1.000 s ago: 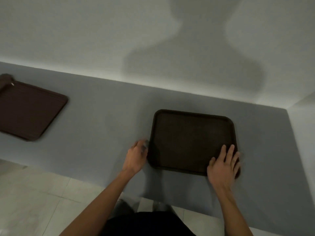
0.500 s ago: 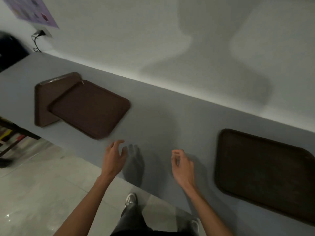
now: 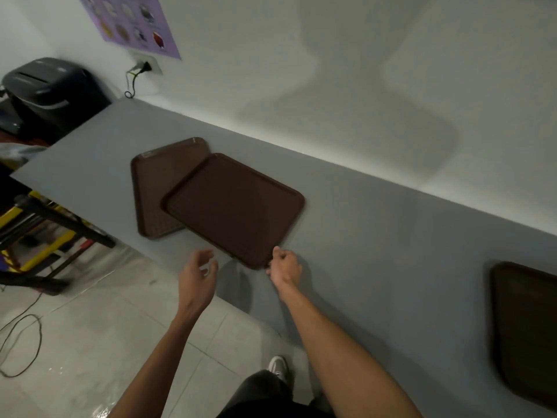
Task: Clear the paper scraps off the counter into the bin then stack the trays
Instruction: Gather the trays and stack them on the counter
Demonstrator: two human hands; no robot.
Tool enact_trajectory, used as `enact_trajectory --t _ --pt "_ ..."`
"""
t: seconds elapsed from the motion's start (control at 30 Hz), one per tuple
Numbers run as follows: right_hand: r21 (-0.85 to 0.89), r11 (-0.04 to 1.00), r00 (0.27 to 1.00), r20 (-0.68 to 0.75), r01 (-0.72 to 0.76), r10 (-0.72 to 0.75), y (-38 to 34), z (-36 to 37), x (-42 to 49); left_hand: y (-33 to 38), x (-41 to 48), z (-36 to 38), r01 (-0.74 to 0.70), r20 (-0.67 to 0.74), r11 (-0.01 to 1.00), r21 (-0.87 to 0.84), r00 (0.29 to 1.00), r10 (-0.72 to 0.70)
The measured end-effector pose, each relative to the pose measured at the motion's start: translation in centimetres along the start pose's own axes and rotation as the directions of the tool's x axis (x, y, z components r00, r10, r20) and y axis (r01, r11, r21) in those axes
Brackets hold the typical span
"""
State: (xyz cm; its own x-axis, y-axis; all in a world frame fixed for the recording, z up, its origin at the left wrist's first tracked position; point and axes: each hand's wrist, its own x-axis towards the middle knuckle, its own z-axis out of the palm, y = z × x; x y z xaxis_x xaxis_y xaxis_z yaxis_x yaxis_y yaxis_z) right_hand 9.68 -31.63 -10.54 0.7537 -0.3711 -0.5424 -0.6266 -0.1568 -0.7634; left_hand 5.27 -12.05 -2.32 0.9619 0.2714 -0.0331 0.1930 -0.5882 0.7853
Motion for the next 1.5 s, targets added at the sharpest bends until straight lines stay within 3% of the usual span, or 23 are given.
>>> enact_trajectory --t 0.2,0.33,0.43,0.57,0.73,0.87,1.07,1.13,1.27,1.5 --pt "-0.303 0.949 0.996 -0.002 -0.090 0.094 -4.9 1.7 -1.4 -1.1 2.1 -3.2 0.036 -0.042 0.997 -0.062 0.998 -0.039" --pt "-0.161 0.984 0.996 -0.057 -0.072 0.064 -5.5 2.1 -1.5 -0.9 3.6 -3.9 0.002 -0.036 0.999 -0.040 0.999 -0.004" --pt "-0.047 0.999 0.993 -0.120 0.012 -0.017 -5.7 0.5 -1.7 -0.6 5.2 -4.0 -0.040 -0.019 0.999 -0.012 0.999 0.040" --pt "-0.030 0.978 0.962 -0.174 0.206 -0.208 -5.7 -4.6 -2.6 0.1 6.9 -3.9 -0.124 -0.006 0.991 0.043 0.992 0.124" --pt "-0.130 0.909 0.887 -0.203 0.396 -0.415 -5.3 -14.3 -6.9 1.0 8.5 -3.5 -0.203 -0.035 0.971 0.124 0.977 0.209" --pt "-0.201 0.867 0.826 -0.267 0.456 -0.497 -4.8 -22.4 -11.0 3.5 7.7 -1.9 -0.130 -0.001 0.987 0.100 0.991 0.130" --pt "-0.093 0.860 0.766 -0.413 0.502 -0.492 -1.6 -32.4 -15.2 9.3 3.2 2.3 -0.040 0.262 0.989 -0.145 0.962 0.077" --pt "-0.077 0.870 0.761 -0.452 0.487 -0.466 -0.3 -35.3 -16.2 11.9 1.0 4.3 -0.044 0.320 0.968 -0.246 0.939 0.123" --pt "-0.052 0.905 0.747 -0.544 0.423 -0.381 3.4 -41.6 -17.3 16.6 -3.7 9.1 -0.171 0.285 0.935 -0.311 0.922 0.263" --pt "-0.014 0.931 0.621 -0.741 0.365 -0.255 12.1 -54.0 -18.3 23.4 -13.6 19.7 -0.311 0.279 0.910 -0.274 0.880 0.385"
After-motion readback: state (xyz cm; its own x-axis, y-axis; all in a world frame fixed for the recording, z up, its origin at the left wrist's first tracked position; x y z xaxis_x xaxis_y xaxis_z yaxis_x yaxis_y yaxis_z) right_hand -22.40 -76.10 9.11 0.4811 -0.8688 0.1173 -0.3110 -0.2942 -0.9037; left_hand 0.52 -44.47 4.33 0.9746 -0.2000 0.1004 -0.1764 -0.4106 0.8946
